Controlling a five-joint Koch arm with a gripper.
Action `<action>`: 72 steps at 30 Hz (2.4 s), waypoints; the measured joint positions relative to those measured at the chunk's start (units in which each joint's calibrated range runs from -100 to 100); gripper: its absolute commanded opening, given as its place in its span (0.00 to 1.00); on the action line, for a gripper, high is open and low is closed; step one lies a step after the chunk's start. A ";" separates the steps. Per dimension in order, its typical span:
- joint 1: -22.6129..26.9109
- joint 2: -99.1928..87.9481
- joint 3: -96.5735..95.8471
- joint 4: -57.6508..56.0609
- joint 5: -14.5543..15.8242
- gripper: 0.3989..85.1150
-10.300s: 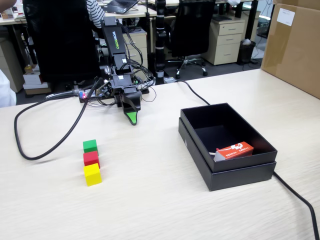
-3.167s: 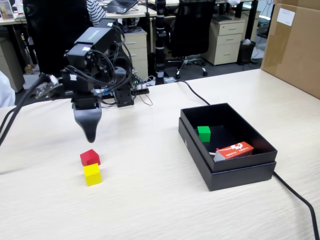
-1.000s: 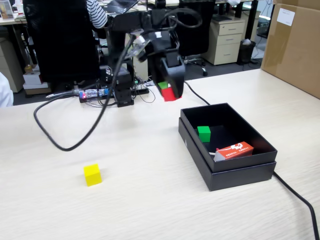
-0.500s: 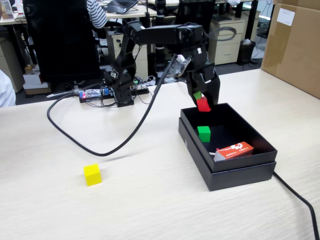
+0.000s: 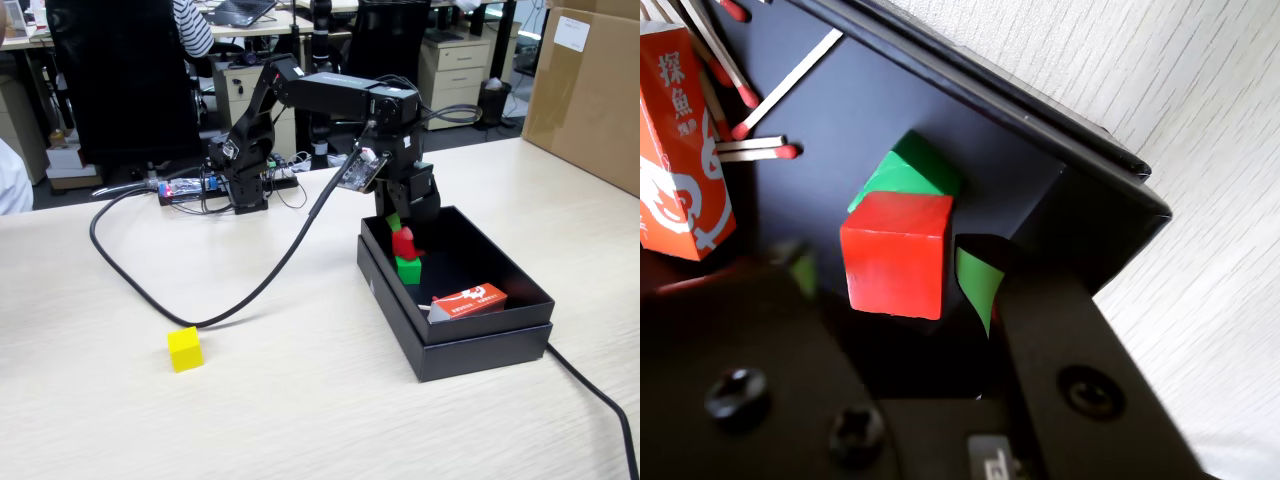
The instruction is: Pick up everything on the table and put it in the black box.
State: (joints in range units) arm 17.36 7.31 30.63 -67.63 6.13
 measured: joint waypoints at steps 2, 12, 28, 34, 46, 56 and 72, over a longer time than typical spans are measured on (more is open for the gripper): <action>0.05 0.00 0.00 0.00 0.00 0.46; -2.39 -16.96 -0.09 -0.15 -0.63 0.46; -23.30 -22.65 -1.37 -0.31 -14.02 0.54; -27.55 -10.36 -3.29 -0.23 -16.12 0.55; -29.89 8.28 3.56 0.31 -17.63 0.54; -30.38 18.77 12.14 0.31 -18.32 0.54; -30.53 25.11 15.34 0.31 -18.66 0.00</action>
State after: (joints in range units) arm -13.16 32.43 45.96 -67.32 -12.53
